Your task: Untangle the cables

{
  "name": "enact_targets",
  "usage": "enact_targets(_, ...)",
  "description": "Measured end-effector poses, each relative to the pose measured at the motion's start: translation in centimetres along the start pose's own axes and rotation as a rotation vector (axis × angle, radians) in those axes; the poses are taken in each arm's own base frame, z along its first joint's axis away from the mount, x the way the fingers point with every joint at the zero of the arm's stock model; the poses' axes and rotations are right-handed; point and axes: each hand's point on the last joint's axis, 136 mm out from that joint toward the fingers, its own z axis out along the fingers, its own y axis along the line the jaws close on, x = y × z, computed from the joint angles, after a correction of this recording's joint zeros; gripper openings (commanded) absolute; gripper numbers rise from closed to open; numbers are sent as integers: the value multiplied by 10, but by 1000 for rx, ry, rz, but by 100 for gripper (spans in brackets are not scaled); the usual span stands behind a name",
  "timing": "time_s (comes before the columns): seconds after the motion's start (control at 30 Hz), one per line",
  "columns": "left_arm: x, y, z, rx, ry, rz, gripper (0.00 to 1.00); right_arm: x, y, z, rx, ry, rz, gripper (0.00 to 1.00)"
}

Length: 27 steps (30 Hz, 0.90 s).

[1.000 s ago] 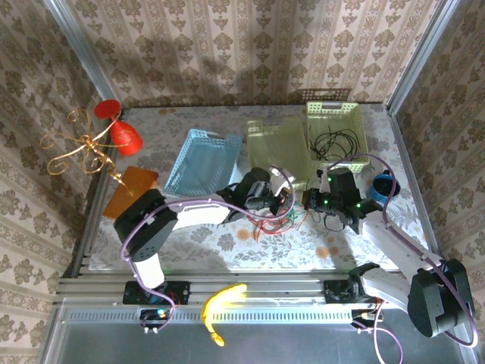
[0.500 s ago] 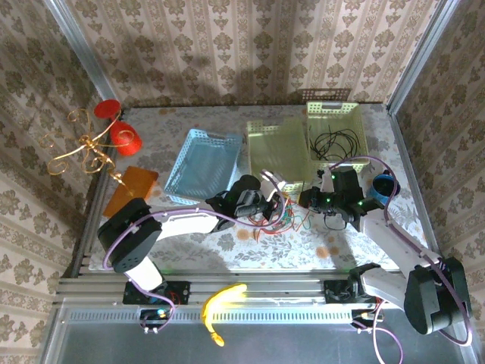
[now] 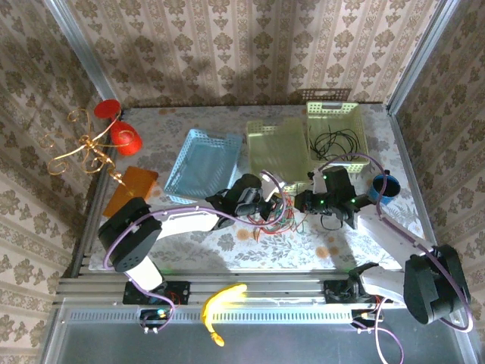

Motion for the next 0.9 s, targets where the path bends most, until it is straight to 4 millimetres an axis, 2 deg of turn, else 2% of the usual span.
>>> enact_targets(0.1, 4, 3, 3, -7, 18, -1, 0, 1, -1, 3, 0, 13, -8, 0)
enact_targets(0.27, 2, 8, 3, -29, 15, -3, 0, -2, 10, 0, -56, 16, -26, 0)
enact_targets(0.43, 5, 20, 11, -77, 31, -10, 0, -7, 35, -6, -178, 31, -45, 0)
enact_targets(0.63, -1, 18, 14, -68, 7, -6, 0, -6, 61, -16, -297, 78, -59, 0)
enact_targets(0.77, -6, 17, 14, -61, -12, -4, 0, -12, 59, -23, -308, 65, -42, 0)
enact_targets(0.9, -25, 11, 11, -36, -86, 8, 0, -35, 50, -47, -338, -25, 36, 0)
